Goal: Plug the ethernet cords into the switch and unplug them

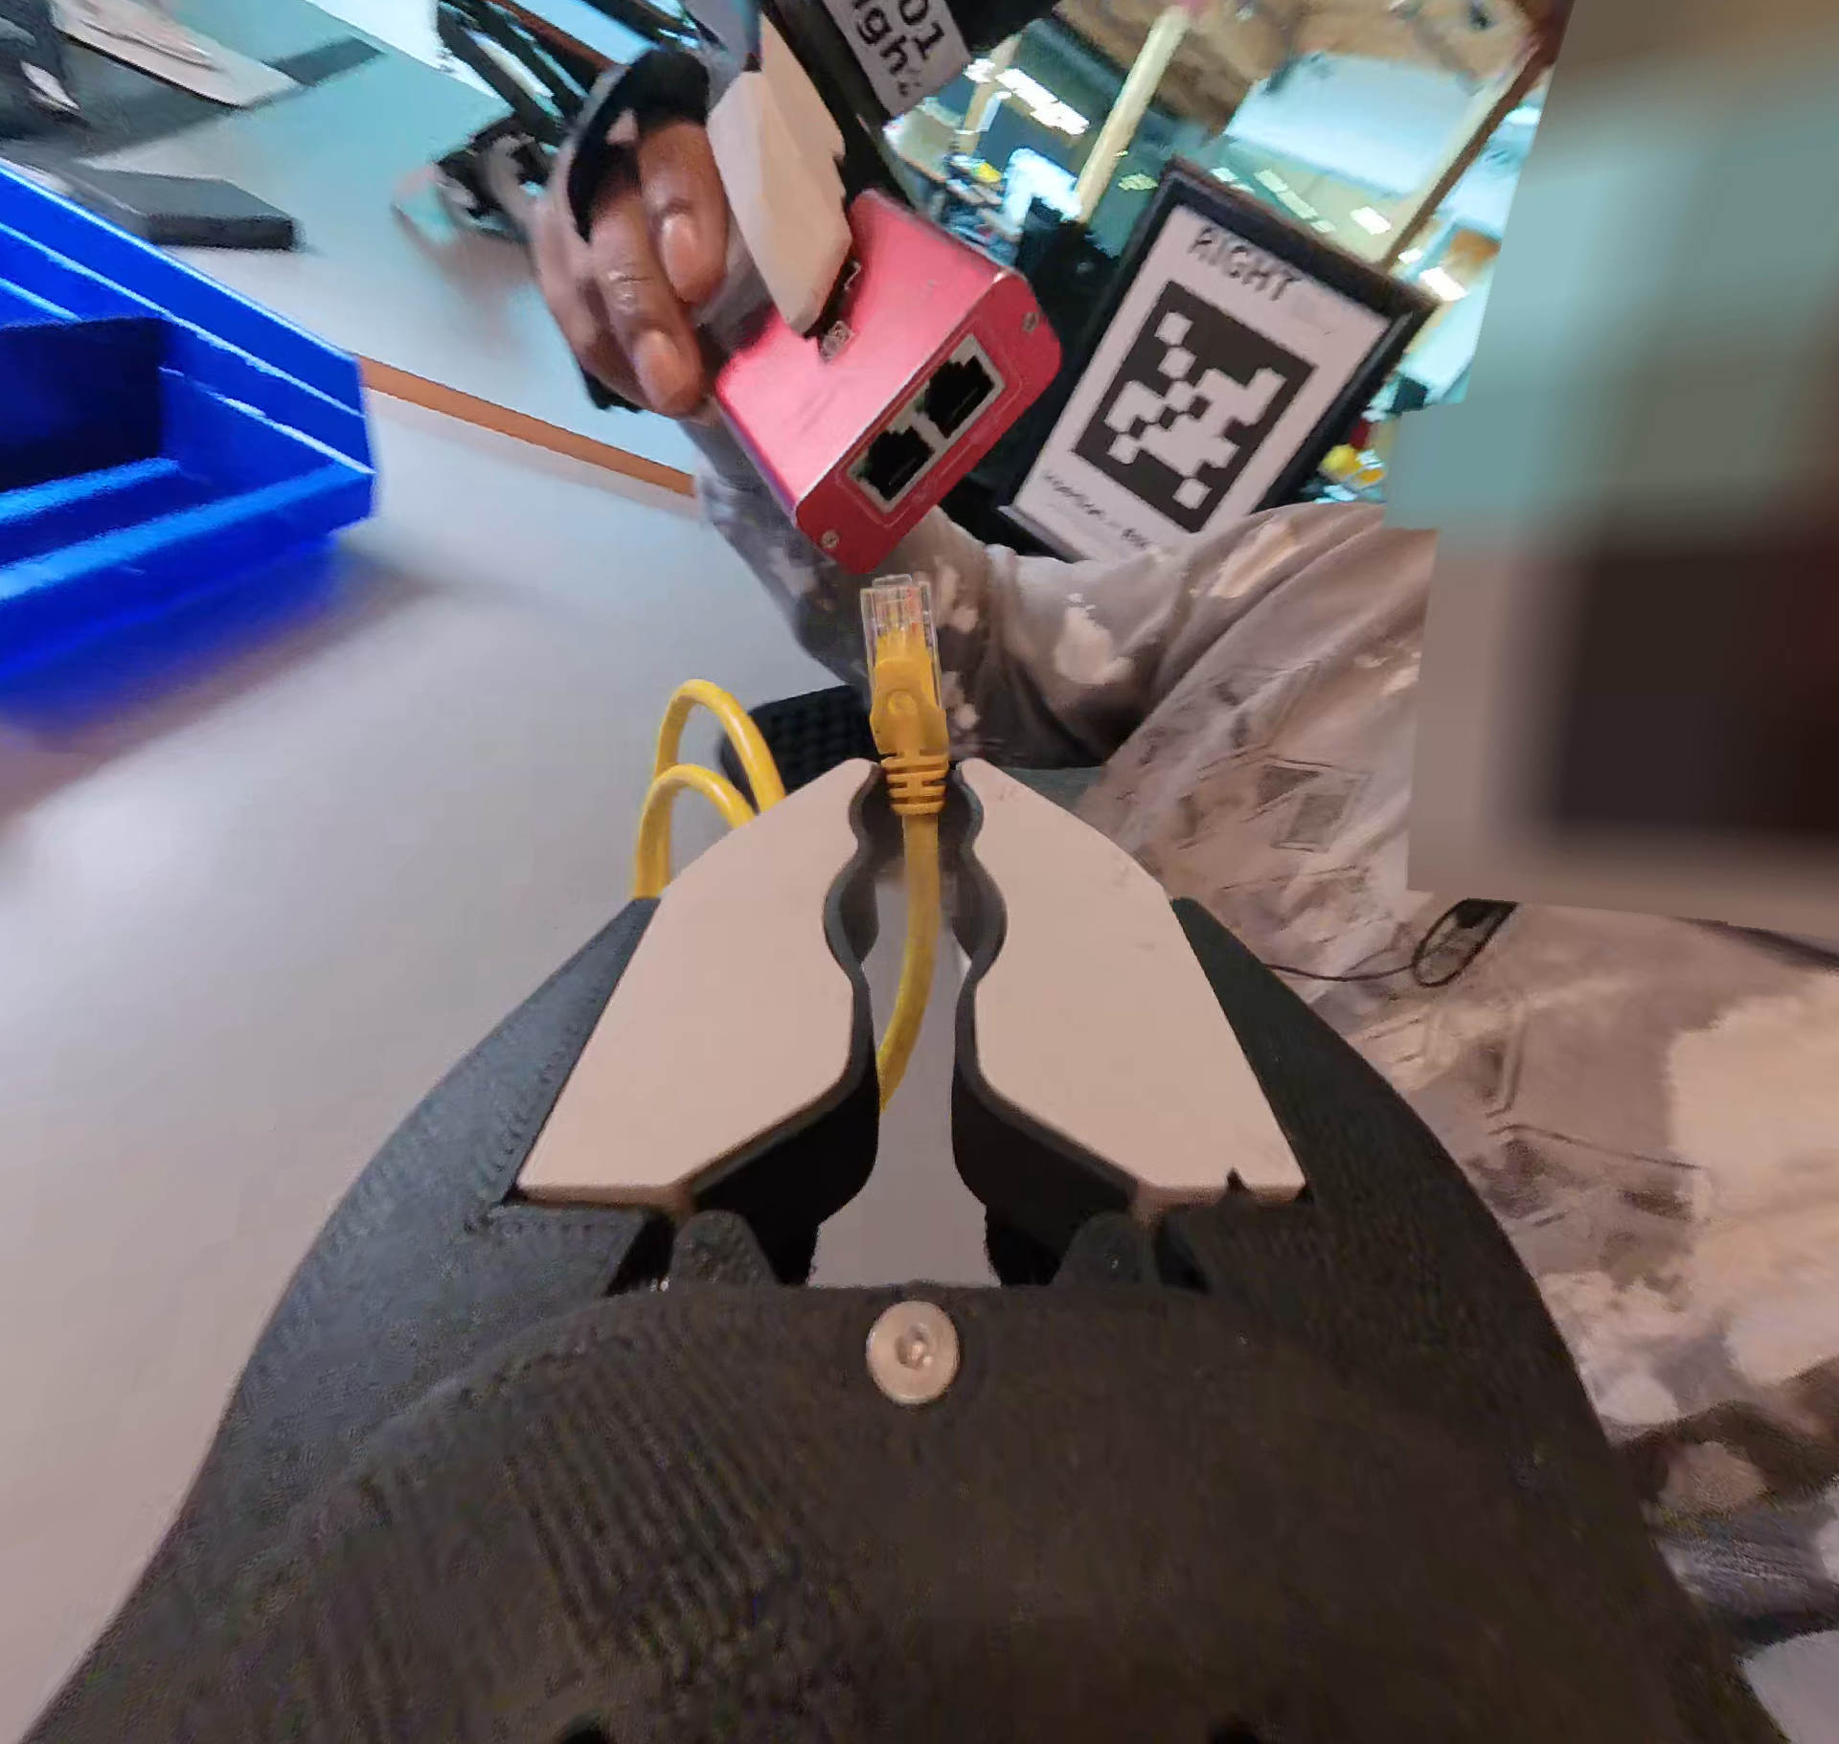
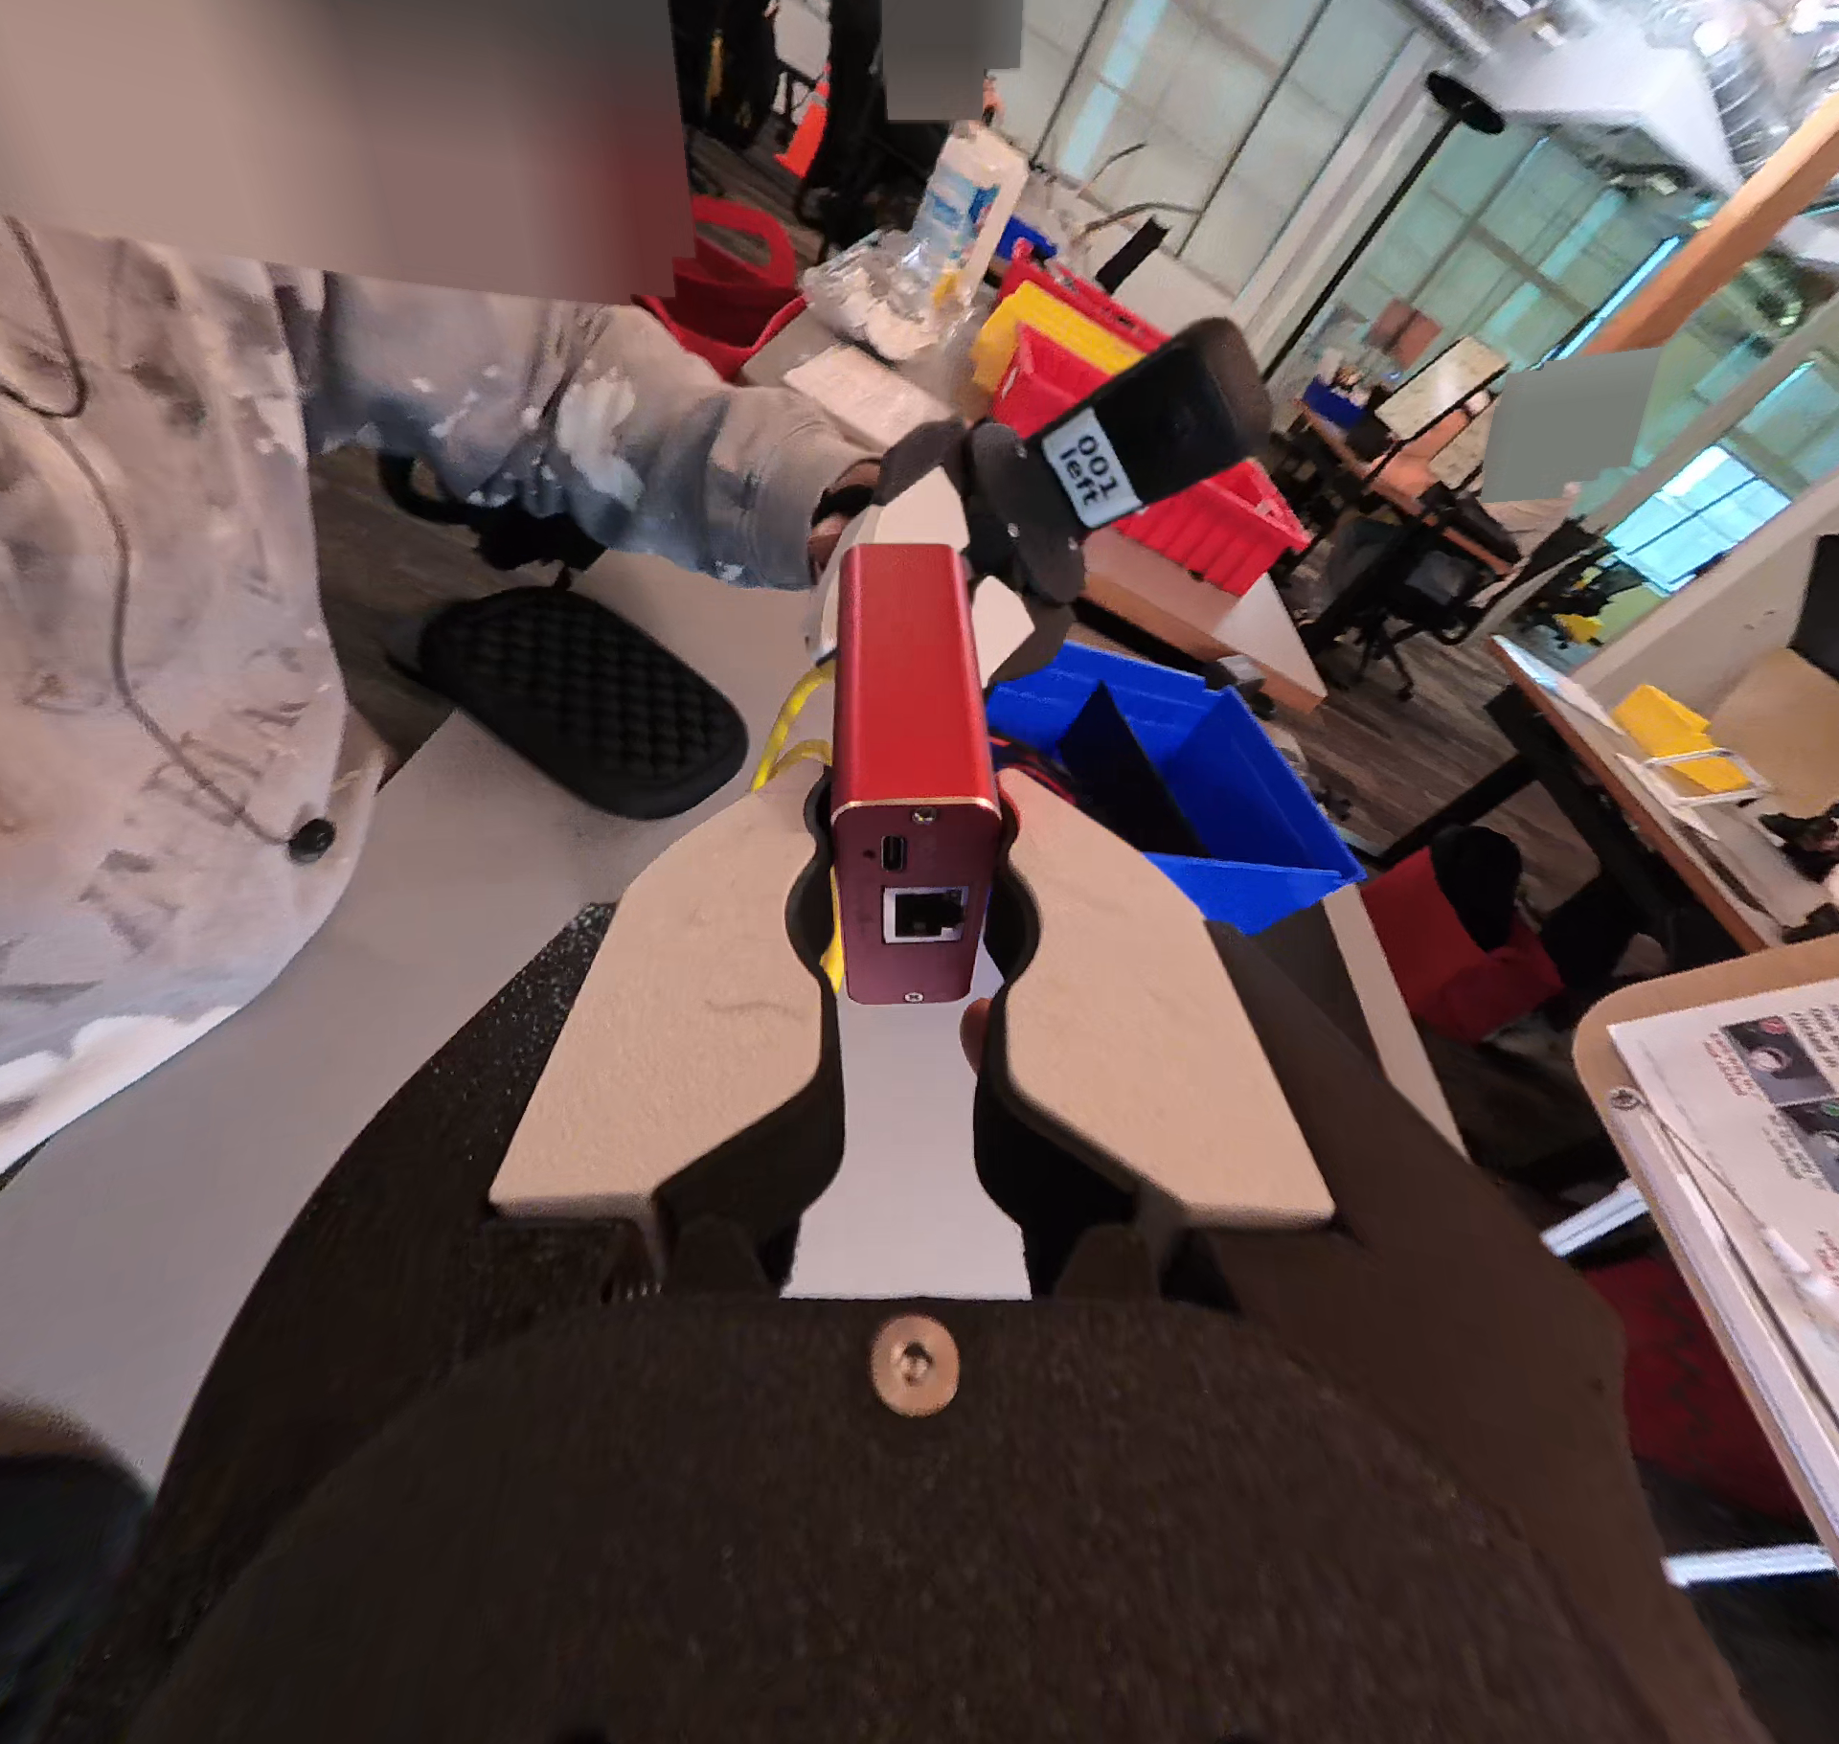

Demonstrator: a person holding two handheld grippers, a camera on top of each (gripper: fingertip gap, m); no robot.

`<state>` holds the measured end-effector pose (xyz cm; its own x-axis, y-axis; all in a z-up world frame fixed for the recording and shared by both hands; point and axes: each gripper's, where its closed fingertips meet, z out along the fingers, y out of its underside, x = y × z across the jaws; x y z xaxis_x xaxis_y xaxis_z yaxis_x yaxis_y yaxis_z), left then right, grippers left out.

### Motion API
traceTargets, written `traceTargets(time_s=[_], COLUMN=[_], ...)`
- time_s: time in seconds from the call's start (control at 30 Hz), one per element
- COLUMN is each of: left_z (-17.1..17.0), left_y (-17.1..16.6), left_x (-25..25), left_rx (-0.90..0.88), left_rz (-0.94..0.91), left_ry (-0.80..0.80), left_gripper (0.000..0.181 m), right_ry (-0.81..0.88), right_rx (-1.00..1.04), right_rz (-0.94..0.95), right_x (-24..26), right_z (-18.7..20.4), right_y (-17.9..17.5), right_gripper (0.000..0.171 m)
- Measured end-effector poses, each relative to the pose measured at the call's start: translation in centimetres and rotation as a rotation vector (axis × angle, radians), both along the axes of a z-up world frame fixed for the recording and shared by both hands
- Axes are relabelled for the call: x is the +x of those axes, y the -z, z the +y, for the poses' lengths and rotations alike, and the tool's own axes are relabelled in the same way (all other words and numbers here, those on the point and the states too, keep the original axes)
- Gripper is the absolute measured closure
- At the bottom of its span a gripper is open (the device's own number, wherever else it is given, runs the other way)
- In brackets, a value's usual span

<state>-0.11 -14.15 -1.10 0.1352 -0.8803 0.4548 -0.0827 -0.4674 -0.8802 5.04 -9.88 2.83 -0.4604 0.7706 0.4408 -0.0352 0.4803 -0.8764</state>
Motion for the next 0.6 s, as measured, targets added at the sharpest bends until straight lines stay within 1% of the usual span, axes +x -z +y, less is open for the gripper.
traceTargets(time_s=[0.1, 0.2, 0.37, 0.47, 0.6], left_z=[-0.7, -1.3, -1.8, -2.2, -3.0], left_y=[0.9, 1.8, 3.7, 4.2, 4.6], left_x=[2.0, 3.4, 4.5, 4.6, 4.6], left_rx=[-0.067, -0.140, -0.246, -0.269, -0.278], left_rz=[-0.005, 0.020, 0.090, 0.115, 0.154], left_ry=[0.078, 0.146, 0.207, 0.226, 0.256], left_gripper=[0.170, 0.170, 0.170, 0.170, 0.170], right_ry=[-0.011, 0.015, 0.030, 0.031, 0.003], right_rx=[0.049, 0.143, 0.248, 0.314, 0.342], right_rz=[-0.057, -0.098, -0.137, -0.169, -0.187], right_x=[0.9, 1.7, 2.4, 2.5, 2.4], right_z=[-0.9, -1.7, -2.8, -3.2, -3.9], right_y=[1.3, 2.7, 3.7, 4.2, 4.6], right_gripper=[0.145, 0.145, 0.145, 0.145, 0.145])
